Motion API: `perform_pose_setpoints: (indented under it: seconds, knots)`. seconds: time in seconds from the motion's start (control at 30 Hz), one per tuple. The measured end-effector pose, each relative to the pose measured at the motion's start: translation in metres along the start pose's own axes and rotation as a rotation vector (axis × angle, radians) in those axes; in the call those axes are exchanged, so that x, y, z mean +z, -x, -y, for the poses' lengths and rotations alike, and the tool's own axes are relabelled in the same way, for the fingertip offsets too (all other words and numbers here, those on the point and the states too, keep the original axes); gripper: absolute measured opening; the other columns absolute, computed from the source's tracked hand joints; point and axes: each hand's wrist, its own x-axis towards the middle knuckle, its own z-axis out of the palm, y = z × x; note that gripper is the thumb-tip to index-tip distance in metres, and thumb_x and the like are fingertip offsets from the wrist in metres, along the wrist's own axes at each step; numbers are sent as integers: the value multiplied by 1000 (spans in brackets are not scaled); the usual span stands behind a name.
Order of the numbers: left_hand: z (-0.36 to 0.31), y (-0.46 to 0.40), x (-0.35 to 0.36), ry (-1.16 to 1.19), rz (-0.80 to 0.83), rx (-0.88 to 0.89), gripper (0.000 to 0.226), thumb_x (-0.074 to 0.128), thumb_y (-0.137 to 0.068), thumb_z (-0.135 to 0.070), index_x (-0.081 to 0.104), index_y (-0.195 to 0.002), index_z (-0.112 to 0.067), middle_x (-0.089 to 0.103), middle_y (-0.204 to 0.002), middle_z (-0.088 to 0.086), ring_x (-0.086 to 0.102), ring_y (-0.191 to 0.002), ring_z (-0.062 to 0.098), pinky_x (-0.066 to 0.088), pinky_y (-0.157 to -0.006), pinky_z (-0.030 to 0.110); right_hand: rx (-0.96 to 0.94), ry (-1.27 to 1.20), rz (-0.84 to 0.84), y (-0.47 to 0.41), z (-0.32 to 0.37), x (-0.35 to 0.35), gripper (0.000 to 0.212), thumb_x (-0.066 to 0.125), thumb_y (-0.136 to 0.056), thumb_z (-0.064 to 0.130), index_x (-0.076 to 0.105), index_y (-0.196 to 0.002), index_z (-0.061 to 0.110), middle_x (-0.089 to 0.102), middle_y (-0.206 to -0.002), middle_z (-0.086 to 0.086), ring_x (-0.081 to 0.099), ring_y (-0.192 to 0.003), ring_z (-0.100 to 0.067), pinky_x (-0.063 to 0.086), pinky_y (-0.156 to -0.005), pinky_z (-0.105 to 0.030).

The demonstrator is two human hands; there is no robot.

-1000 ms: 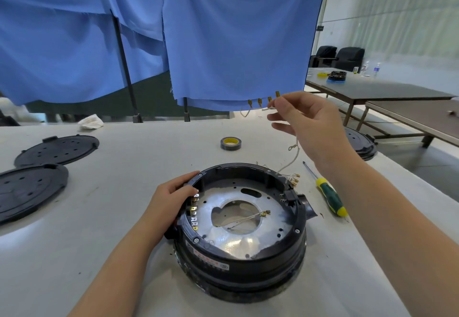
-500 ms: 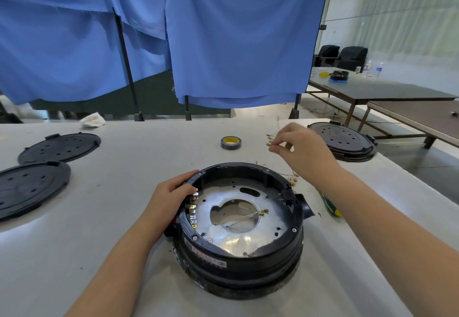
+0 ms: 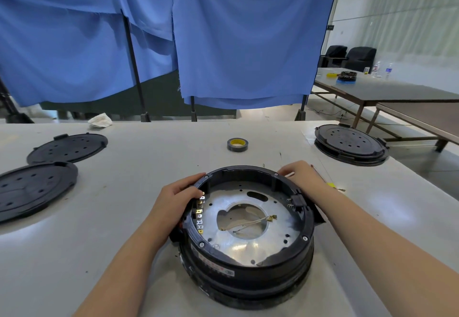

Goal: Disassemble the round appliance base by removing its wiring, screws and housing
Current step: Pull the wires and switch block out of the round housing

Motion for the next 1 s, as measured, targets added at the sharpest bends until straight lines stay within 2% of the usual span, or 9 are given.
perform_pose_setpoints:
  seconds: [0.1,0.23,0.3,0.47,0.63,0.7,0.77,0.83,1.0]
  knots:
    - [0,0,0,0,-2,5,40,56,-82,-4,75,-100,-34,76,-93,-8,71,-80,9,52,-58,15,-34,-91,-48,3,-3,0,8,69,-86,16,74,-85,11,71,-83,-7,62,-76,-16,47,-62,-19]
    - [-1,0,2,-16,-14,14,39,56,-83,-4,75,-100,-34,76,-92,-9,71,-79,7,51,-57,14,11,-171,-214,11,4,-6,20,59,-91,29,74,-87,16,72,-88,-6,67,-85,-30,54,-75,-41]
    - [-1,0,2,-36,-13,19,39,56,-83,-5,74,-101,-35,76,-92,-10,71,-79,7,51,-58,14,0,-229,-266,23,11,-12,21,56,-91,30,73,-82,20,72,-86,-3,68,-83,-29,56,-72,-42]
    - [-2,1,2,-67,-22,53,40,56,-83,-4,74,-100,-35,76,-91,-10,70,-80,6,51,-59,14,-50,49,-338,61,31,-9,22,55,-87,46,68,-80,29,64,-74,15,60,-72,-7,42,-60,-23]
    - [-2,2,2,-101,-32,68,39,57,-83,-5,74,-97,-37,75,-90,-11,70,-78,5,51,-57,12,-24,298,-305,76,32,1,34,58,-83,54,56,-106,30,49,-100,5,52,-87,-14,38,-72,-27]
    - [-3,3,2,-142,-52,85,37,61,-83,-4,72,-99,-35,75,-93,-7,69,-80,3,52,-65,14,-37,222,-323,77,28,4,29,56,-85,53,55,-101,30,51,-97,6,52,-84,-11,37,-70,-27]
    - [-6,4,1,-245,-89,140,38,65,-82,-4,70,-107,-31,72,-104,-9,66,-94,1,51,-84,22,-78,81,-356,75,20,6,19,52,-91,43,61,-93,26,57,-94,4,54,-83,-10,37,-68,-27]
    - [-12,6,1,-426,-149,246,38,67,-80,-7,68,-109,-32,67,-109,-14,60,-106,2,45,-93,26,-105,-106,-360,73,13,6,25,44,-95,29,67,-88,24,62,-94,1,57,-88,-11,42,-72,-29]
    - [-40,23,32,-506,-149,391,27,62,-83,-13,70,-99,-33,69,-94,-22,61,-91,-8,43,-74,3,-71,-523,-302,70,5,15,42,32,-83,38,71,-84,25,68,-97,0,62,-96,-12,51,-89,-46]
